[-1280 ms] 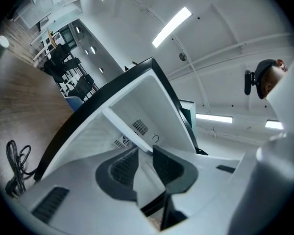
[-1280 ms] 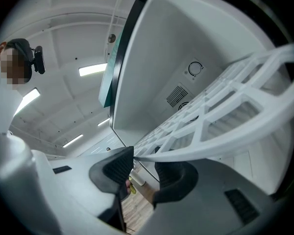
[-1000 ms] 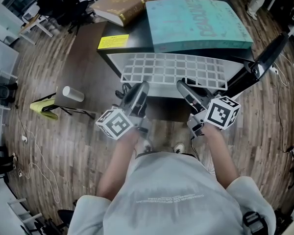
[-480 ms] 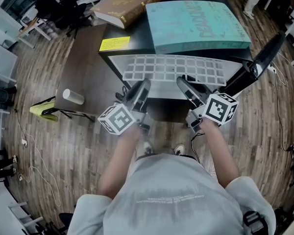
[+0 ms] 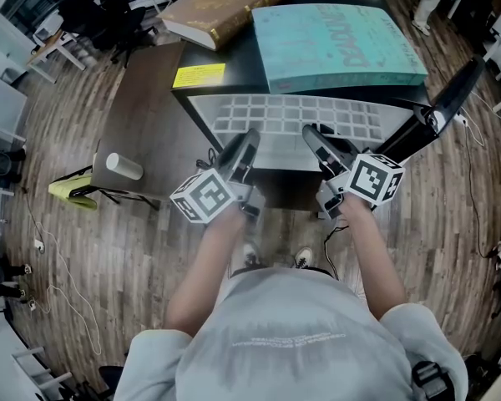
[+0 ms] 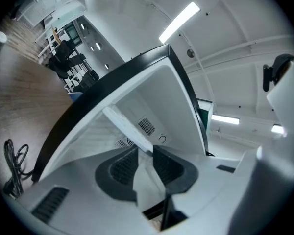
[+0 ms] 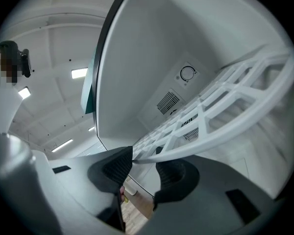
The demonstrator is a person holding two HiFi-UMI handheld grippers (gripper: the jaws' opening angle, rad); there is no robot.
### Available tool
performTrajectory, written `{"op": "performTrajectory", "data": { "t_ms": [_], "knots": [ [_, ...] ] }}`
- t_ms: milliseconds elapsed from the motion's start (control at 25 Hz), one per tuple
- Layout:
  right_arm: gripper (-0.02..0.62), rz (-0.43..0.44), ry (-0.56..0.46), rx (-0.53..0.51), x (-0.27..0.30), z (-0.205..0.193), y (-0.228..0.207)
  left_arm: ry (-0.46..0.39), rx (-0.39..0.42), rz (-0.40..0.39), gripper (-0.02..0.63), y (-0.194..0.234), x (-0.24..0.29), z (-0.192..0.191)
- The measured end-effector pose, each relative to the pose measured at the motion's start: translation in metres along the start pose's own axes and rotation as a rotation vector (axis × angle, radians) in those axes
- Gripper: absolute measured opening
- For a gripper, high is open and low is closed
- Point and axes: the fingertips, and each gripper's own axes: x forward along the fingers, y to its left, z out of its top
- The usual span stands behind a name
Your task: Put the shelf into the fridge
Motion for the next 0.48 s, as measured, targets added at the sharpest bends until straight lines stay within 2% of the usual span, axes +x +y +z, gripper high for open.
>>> {"op": "performTrajectory", "data": {
  "t_ms": [480],
  "knots": [
    [0.163, 0.002, -0.045, -0.017, 0.012, 0.011, -0.011, -0.005, -0.015, 0.043, 0.095, 0.007, 0.016, 0.007]
  ]
}}
